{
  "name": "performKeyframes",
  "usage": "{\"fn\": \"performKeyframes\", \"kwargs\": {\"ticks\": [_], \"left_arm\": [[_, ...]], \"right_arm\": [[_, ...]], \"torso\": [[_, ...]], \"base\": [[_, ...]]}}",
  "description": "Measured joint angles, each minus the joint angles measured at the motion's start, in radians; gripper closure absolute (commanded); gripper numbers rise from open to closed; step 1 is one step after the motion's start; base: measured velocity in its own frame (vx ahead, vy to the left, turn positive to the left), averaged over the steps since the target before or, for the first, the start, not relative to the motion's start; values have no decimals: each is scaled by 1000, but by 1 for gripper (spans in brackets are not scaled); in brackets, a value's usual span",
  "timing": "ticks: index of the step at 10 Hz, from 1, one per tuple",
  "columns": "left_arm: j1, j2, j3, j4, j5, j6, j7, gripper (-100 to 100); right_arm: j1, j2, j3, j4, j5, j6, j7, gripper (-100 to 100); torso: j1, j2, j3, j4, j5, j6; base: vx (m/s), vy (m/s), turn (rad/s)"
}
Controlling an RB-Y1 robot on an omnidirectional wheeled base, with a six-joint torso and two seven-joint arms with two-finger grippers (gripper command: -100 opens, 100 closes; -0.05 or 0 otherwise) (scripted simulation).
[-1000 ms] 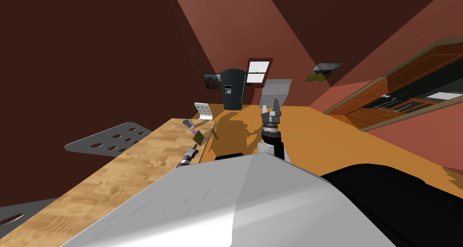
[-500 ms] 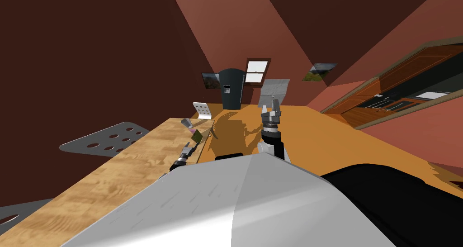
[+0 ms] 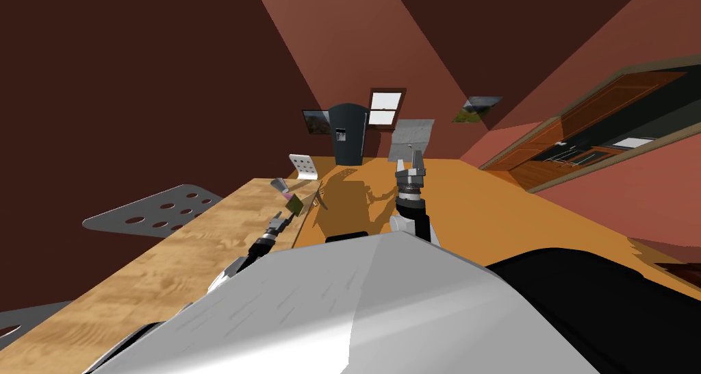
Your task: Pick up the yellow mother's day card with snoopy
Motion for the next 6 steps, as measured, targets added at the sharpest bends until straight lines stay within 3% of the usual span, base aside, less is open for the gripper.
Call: {"fn": "performKeyframes", "kwargs": {"ticks": [3, 5, 6], "left_arm": [[-12, 51, 3, -32, -2, 41, 52, -100], [-47, 79, 2, -5, -6, 48, 84, -100], [-39, 89, 4, -22, -5, 55, 94, -100]], "right_arm": [[0, 0, 0, 0, 0, 0, 0, 0], [0, 0, 0, 0, 0, 0, 0, 0], [0, 0, 0, 0, 0, 0, 0, 0]], "torso": [[0, 0, 0, 0, 0, 0], [0, 0, 0, 0, 0, 0], [1, 0, 0, 0, 0, 0]], "base": [[-59, -49, -28], [-51, -48, -25], [-42, -50, -24]]}}
